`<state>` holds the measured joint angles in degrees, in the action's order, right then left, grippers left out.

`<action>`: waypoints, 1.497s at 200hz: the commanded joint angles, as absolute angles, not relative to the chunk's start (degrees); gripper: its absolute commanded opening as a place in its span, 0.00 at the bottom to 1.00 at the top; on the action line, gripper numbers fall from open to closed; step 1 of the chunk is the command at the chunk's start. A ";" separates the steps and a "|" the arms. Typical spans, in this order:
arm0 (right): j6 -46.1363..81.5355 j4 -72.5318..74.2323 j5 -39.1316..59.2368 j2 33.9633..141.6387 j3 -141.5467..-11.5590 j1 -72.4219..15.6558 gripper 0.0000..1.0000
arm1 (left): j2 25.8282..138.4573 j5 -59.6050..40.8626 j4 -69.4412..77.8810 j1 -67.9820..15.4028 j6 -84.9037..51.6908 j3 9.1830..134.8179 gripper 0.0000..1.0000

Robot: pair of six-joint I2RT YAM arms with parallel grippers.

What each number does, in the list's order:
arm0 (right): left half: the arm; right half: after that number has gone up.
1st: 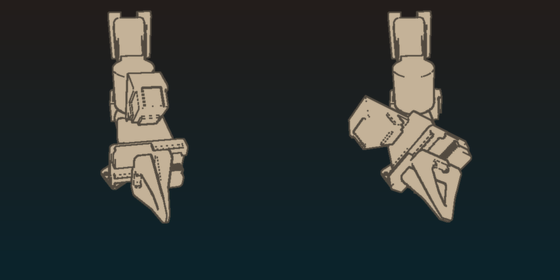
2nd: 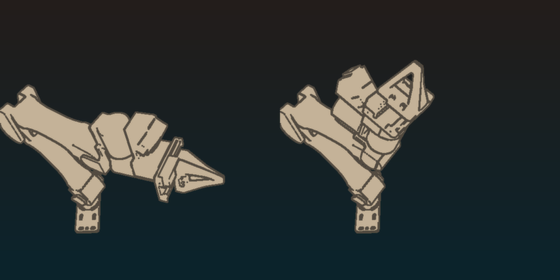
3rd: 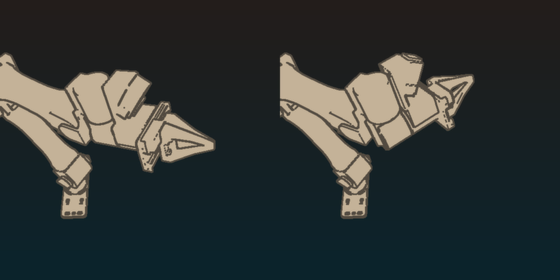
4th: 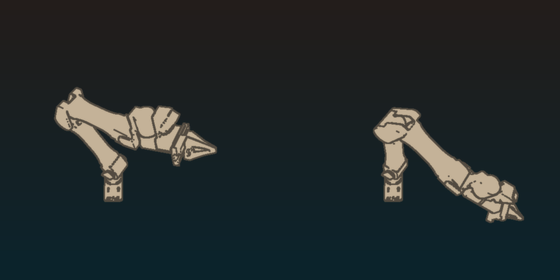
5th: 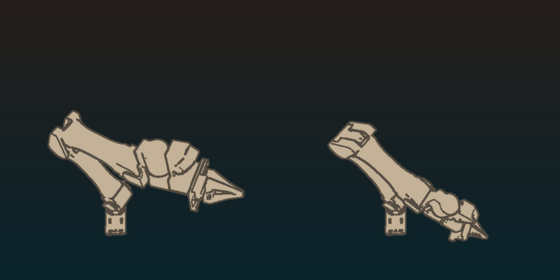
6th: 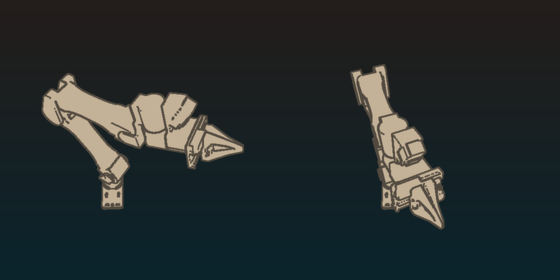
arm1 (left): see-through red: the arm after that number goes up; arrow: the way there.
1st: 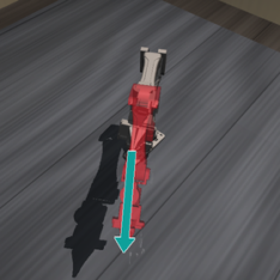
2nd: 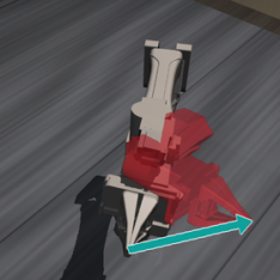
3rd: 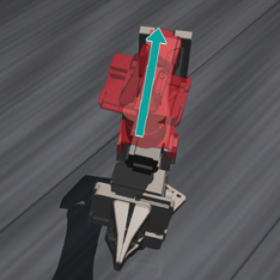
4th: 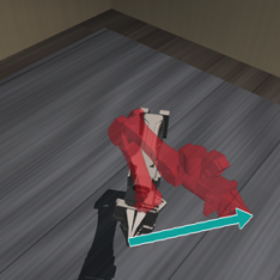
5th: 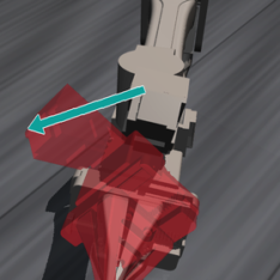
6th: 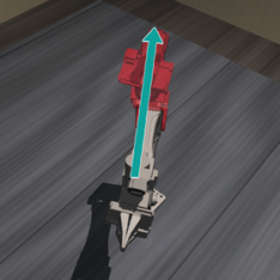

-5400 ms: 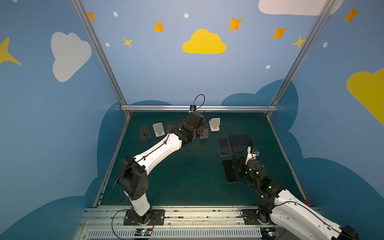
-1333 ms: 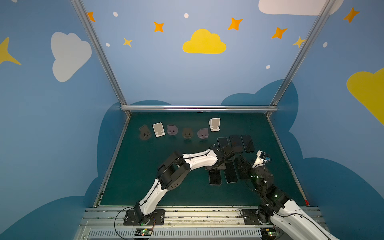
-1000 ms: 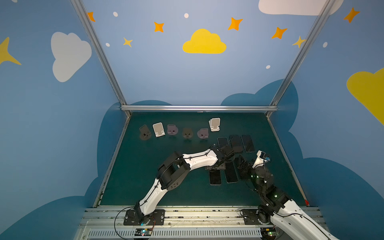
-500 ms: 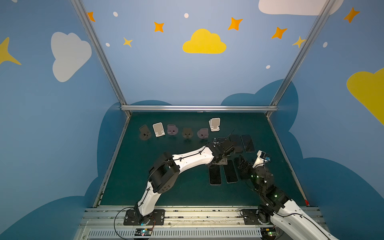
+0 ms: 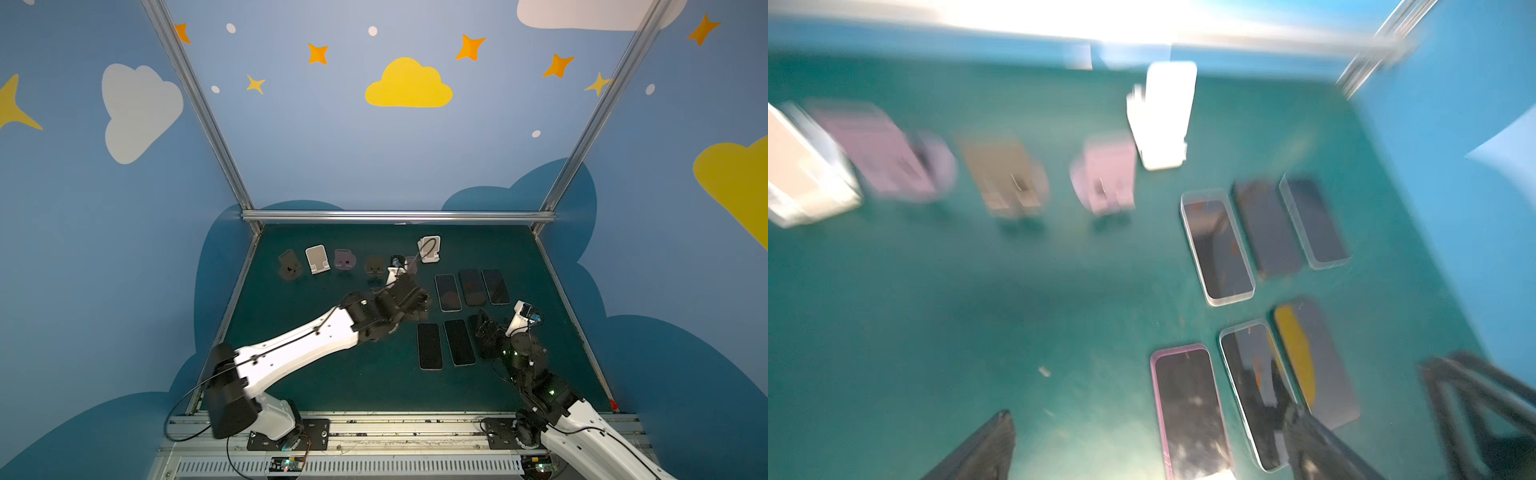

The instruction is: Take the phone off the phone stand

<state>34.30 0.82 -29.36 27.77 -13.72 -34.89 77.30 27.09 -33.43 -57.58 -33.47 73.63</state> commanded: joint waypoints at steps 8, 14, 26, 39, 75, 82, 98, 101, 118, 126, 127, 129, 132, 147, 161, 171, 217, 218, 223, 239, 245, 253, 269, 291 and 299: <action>34.75 7.79 -25.27 30.01 -11.16 -34.62 0.87 | 65.85 36.61 -29.03 -60.11 -28.98 64.88 1.00; 36.00 9.17 -24.70 31.02 -11.02 -34.63 0.89 | 63.31 37.66 -28.05 -60.42 -28.97 62.31 1.00; 36.51 9.77 -23.49 32.38 -11.45 -34.63 0.91 | 58.55 39.00 -25.98 -60.56 -27.60 57.42 1.00; 35.25 8.14 -22.68 32.52 -12.71 -34.69 0.91 | 54.64 43.08 -26.10 -60.57 -26.07 54.10 1.00; 35.09 5.12 -28.70 31.43 -15.75 -34.80 0.91 | 44.78 65.27 -19.84 -59.68 -19.00 42.93 1.00; 35.95 3.06 -30.37 31.57 -16.95 -34.80 0.91 | 42.61 66.32 -11.12 -57.94 -12.66 38.17 1.00; 34.32 2.53 -32.38 32.32 -18.06 -34.72 0.91 | 37.19 55.09 10.36 -50.52 3.95 25.51 1.00; 33.16 2.88 -32.37 32.41 -18.09 -34.72 0.91 | 36.10 51.52 13.18 -48.81 6.64 23.12 1.00; 27.25 5.41 -30.57 31.88 -17.84 -34.63 0.91 | 32.25 39.08 24.75 -37.94 9.18 12.52 1.00; 24.61 6.75 -29.94 31.35 -17.55 -34.55 0.91 | 32.08 37.81 29.18 -32.73 5.67 8.74 1.00; 24.30 6.98 -29.87 31.32 -17.48 -34.55 0.91 | 32.04 37.54 29.66 -32.10 5.30 8.55 1.00; 23.68 7.30 -29.84 31.19 -17.42 -34.54 0.91 | 32.18 36.89 30.53 -30.79 4.62 7.63 1.00; 22.75 7.72 -29.72 30.96 -17.27 -34.50 0.91 | 32.31 35.53 31.71 -28.88 3.83 6.51 1.00; 18.16 9.30 -29.83 30.37 -16.74 -34.21 0.91 | 34.81 27.85 36.13 -19.93 1.45 3.44 1.00; 14.22 10.92 -29.85 30.15 -15.99 -33.76 0.91 | 39.35 23.62 39.20 -13.54 0.44 2.91 1.00; 11.21 11.74 -30.01 30.15 -15.40 -33.42 0.91 | 43.74 20.62 42.13 -9.93 0.10 3.03 1.00; 3.23 13.65 -29.34 32.84 -12.92 -29.96 0.94 | 67.98 6.33 45.63 -4.35 -1.19 11.94 1.00; 3.20 13.72 -29.52 32.95 -12.88 -29.92 0.95 | 68.18 6.02 45.66 -4.37 -1.04 12.08 1.00; 3.42 14.01 -30.52 33.11 -12.91 -29.66 0.95 | 68.73 5.91 45.30 -4.32 -0.49 12.62 1.00; 1.49 14.35 -30.62 32.93 -12.47 -28.60 0.95 | 70.77 8.31 47.86 -3.02 -1.35 12.82 1.00; -0.10 16.78 -30.32 33.29 -11.54 -27.83 0.95 | 72.07 8.53 49.87 -2.06 -2.13 12.47 1.00; -2.37 20.01 -28.88 34.26 -10.19 -26.75 0.95 | 74.60 8.19 52.81 -0.56 -3.35 12.14 1.00; -6.00 24.05 -25.14 38.54 -8.34 -23.24 0.95 | 81.85 7.21 56.73 1.75 -5.70 13.55 1.00; -6.81 30.32 -21.24 47.55 -7.43 -19.25 0.95 | 88.05 5.94 55.84 2.48 -6.96 17.78 1.00; -7.43 33.44 -19.78 50.98 -7.83 -18.07 0.95 | 86.77 3.55 48.40 2.46 -5.63 20.64 1.00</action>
<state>-3.60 23.51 -25.12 43.75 -8.29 -21.02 86.67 8.36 52.93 2.17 -5.02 15.27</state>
